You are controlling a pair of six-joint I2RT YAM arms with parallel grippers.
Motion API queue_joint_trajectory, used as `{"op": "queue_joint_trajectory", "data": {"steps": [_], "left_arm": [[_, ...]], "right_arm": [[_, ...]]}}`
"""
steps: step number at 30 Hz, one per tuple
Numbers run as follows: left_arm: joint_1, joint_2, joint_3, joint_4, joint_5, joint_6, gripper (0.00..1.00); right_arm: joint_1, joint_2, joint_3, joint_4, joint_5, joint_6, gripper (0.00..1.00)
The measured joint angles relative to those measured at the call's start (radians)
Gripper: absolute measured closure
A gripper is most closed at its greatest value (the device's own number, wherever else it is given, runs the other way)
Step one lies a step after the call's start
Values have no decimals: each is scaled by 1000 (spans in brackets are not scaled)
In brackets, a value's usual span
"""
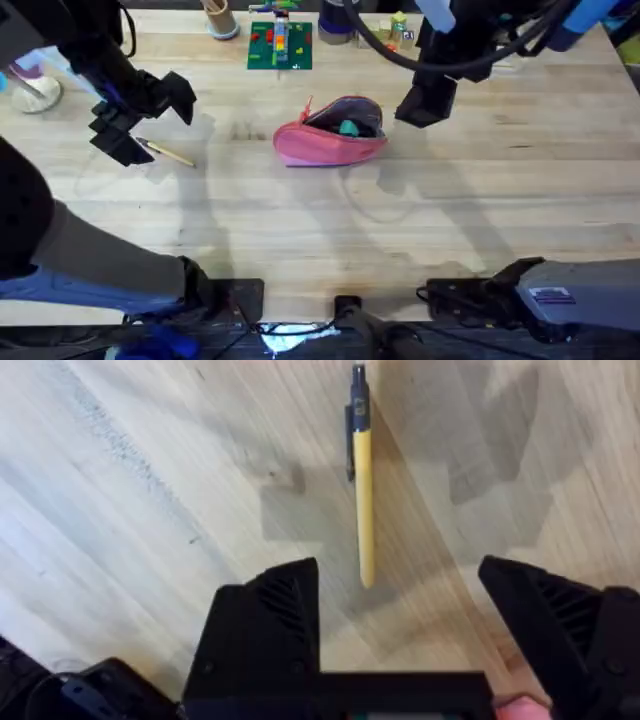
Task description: Unzip the bag, pick up the pens from the table one at a time and place them inside, then zip the bag closed.
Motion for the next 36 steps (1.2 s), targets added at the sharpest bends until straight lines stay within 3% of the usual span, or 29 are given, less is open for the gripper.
{"op": "queue_joint_trajectory", "data": {"steps": [8,20,22,26,31,36], "left_arm": [[0,5,-67,109,-3,-3,7],[1,95,-63,106,12,-6,23],[1,104,-56,109,23,-8,120],[-4,119,-42,124,55,-11,425],[-6,119,-42,140,61,-14,607],[-6,119,-42,147,57,-15,891]], "right_arm": [[0,0,0,0,0,0,5],[0,0,0,0,0,0,6],[0,0,0,0,0,0,6],[0,0,0,0,0,0,6],[0,0,0,0,0,0,6],[0,0,0,0,7,0,6]]}}
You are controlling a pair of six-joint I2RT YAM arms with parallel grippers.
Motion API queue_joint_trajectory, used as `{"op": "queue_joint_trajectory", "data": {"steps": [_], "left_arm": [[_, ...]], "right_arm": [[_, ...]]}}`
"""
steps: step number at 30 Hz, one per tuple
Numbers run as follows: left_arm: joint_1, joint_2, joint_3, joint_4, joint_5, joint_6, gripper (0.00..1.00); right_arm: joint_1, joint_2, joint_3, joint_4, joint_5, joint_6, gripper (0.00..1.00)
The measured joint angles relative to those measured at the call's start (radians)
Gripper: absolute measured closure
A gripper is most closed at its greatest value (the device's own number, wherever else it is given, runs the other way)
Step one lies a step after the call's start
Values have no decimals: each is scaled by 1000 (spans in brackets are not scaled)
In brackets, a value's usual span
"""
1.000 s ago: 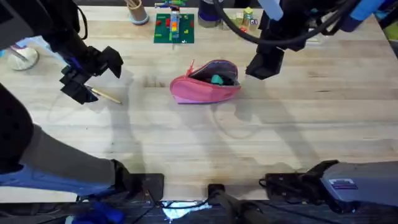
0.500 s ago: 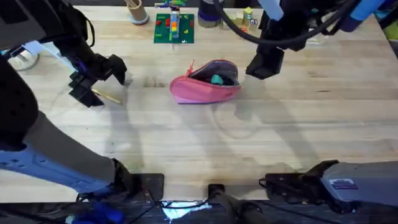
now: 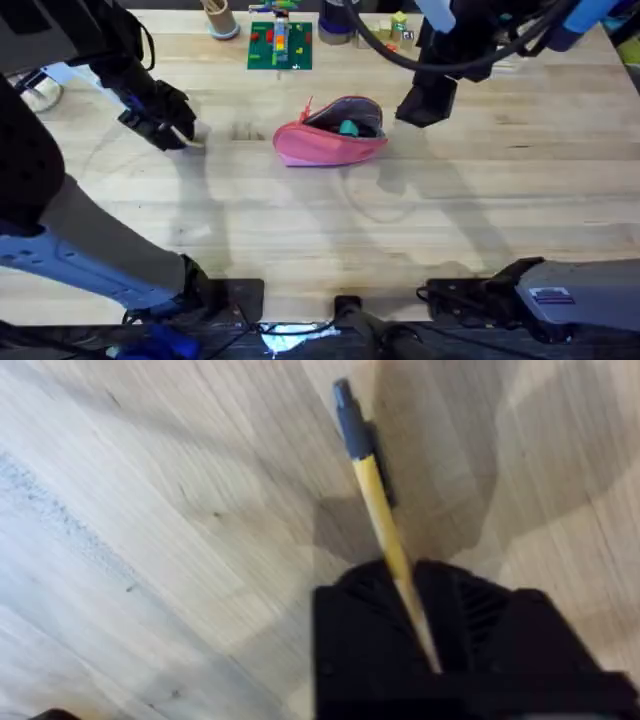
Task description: Unzip the bag, pick up the pens from the table one at a time and place them inside, then zip the bag closed.
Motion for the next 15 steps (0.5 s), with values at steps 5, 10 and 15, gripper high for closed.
{"op": "queue_joint_trajectory", "data": {"steps": [5,10,15], "left_arm": [[0,0,2,2,-2,-3,949],[0,0,3,0,-2,-6,957],[-2,7,18,-22,-4,-7,958]], "right_arm": [[0,0,0,0,41,0,5],[0,0,0,0,56,4,6],[0,0,0,0,61,36,6]]}}
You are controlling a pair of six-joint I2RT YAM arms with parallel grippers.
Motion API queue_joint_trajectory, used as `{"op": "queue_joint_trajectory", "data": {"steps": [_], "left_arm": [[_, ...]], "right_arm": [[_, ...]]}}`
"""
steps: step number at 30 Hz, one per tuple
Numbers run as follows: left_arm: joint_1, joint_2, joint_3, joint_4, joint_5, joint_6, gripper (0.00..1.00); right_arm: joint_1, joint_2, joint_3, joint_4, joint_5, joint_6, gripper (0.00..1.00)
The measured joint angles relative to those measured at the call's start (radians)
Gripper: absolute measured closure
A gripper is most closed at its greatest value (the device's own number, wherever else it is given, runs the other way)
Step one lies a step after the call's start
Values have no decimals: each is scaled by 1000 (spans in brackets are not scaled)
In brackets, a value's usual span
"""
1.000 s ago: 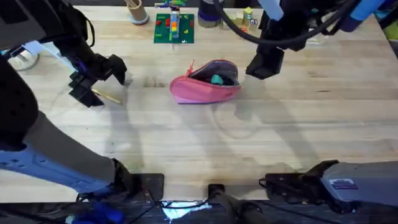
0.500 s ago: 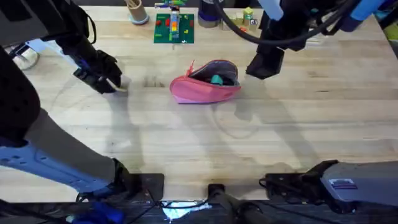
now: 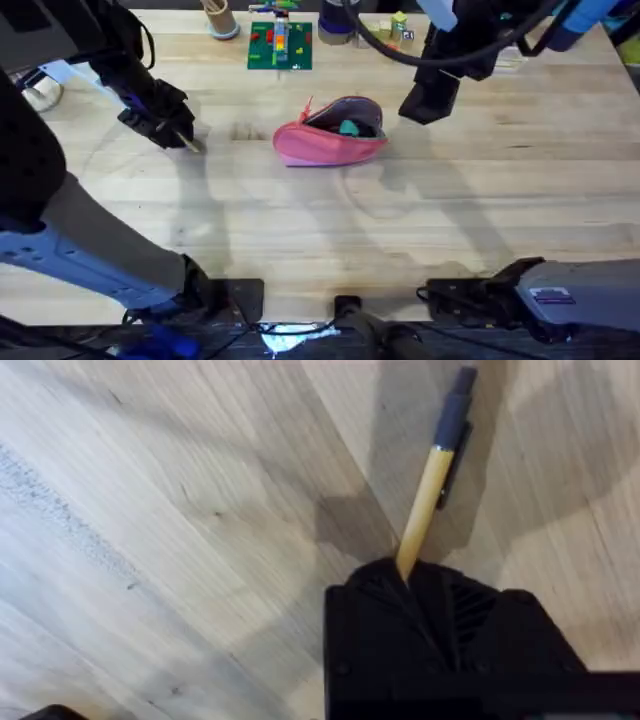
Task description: Unzip the bag, pick up the pens from the table one at a time and place them inside, then zip the bag closed.
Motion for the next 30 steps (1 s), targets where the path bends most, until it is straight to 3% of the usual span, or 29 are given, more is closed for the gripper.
{"op": "queue_joint_trajectory", "data": {"steps": [6,20,24,30], "left_arm": [[-44,-4,10,-22,-45,18,957],[-266,-279,94,-12,-99,189,957],[-307,-316,94,25,-66,295,957],[-368,-342,94,120,44,485,957]], "right_arm": [[-6,0,0,0,3,98,6],[-107,-29,0,-1,3,316,6],[-107,-84,0,-15,3,344,6],[-107,-157,0,-60,3,401,5]]}}
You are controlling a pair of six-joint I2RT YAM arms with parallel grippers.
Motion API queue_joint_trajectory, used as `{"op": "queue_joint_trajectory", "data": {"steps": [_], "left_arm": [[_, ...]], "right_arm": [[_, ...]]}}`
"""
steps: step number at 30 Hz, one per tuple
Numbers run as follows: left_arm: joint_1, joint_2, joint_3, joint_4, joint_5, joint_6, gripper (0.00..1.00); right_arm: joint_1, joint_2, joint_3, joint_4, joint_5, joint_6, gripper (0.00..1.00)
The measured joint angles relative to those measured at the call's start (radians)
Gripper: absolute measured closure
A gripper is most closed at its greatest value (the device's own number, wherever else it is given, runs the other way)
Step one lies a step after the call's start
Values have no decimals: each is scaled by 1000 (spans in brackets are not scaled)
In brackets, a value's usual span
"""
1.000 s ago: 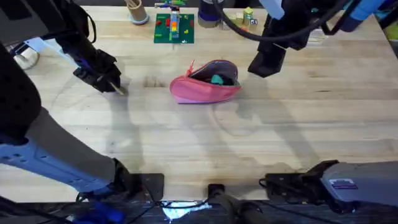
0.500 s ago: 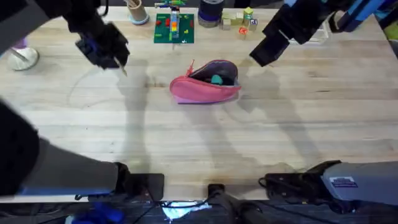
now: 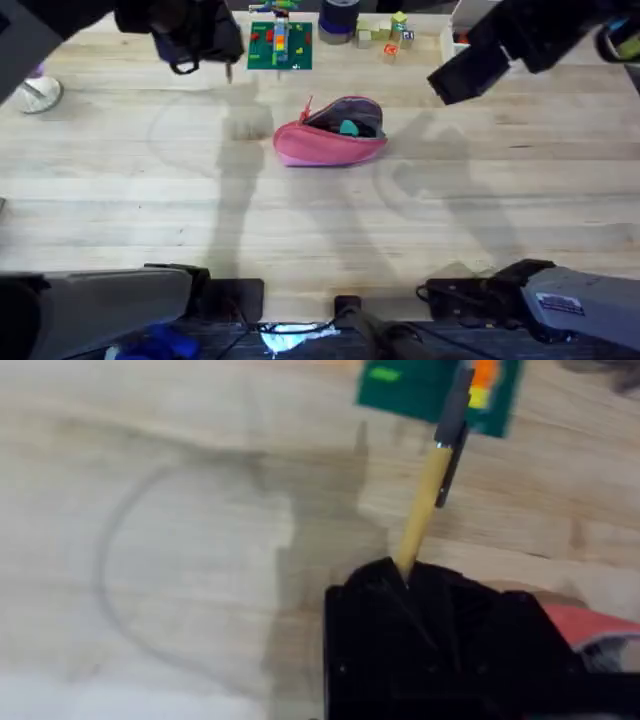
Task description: Unzip the bag, pick up the pens from the table one at a time and place them inside, then zip the bag closed.
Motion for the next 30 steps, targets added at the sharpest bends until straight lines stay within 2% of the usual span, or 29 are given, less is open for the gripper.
{"op": "queue_joint_trajectory", "data": {"steps": [9,14,26,30], "left_arm": [[-75,-9,0,145,229,278,957],[-116,-9,0,182,318,404,957],[-209,-9,0,186,462,621,957],[-246,-9,0,186,494,707,957]], "right_arm": [[-3,-106,0,-66,0,46,6],[-40,-165,-15,-68,0,55,5],[-132,-426,-331,30,-1,78,6],[-140,-520,-416,93,-43,101,6]]}}
